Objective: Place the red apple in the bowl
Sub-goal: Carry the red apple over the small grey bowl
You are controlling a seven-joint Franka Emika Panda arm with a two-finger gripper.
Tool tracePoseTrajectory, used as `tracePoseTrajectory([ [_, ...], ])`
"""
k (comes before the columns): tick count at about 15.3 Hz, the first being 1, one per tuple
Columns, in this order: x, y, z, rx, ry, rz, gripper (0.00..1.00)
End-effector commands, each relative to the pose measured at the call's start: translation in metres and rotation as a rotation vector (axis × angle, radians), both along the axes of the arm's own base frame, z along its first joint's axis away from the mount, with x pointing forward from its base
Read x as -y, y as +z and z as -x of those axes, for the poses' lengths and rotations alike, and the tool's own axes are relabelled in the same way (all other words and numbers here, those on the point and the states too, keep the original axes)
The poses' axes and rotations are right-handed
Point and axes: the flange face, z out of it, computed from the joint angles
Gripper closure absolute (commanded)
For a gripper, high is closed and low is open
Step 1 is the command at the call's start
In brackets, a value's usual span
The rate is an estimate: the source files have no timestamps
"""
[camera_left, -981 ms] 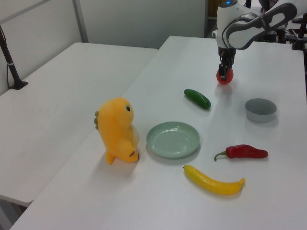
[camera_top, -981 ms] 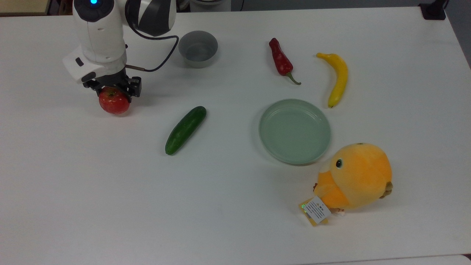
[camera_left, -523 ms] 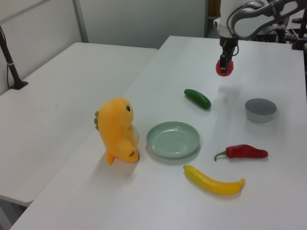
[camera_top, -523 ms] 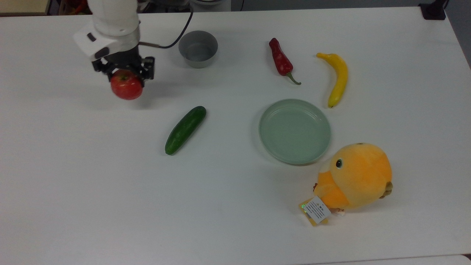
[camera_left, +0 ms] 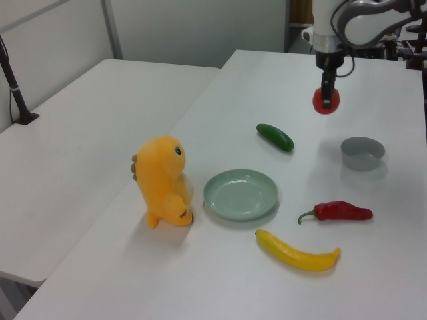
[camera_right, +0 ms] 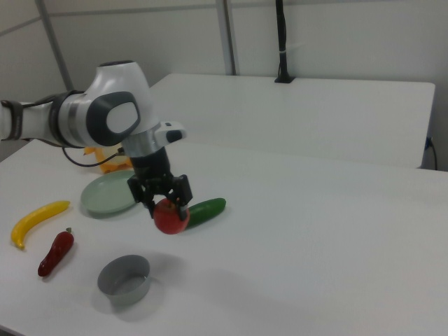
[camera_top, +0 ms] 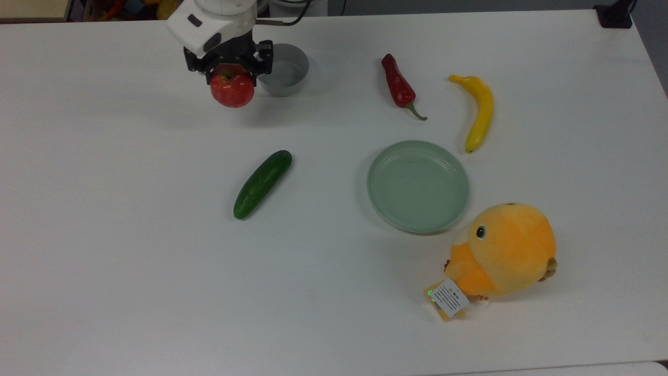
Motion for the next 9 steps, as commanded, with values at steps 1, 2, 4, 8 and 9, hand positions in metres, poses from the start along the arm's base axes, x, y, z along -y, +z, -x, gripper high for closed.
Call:
tracePoseTrajectory([
  [1, -0.028, 0.000, 0.036, -0.047, 0.049, 0.007, 0.49],
  [2, -0.033, -0.001, 0.042, -0.059, 0.061, 0.008, 0.49],
  [4, -0.048, -0.001, 0.056, -0.067, 0.094, 0.008, 0.49],
  [8, -0.070, -0.002, 0.088, -0.112, 0.150, 0.015, 0.49],
  [9, -0.070, -0.002, 0.091, -0.114, 0.154, 0.015, 0.49],
])
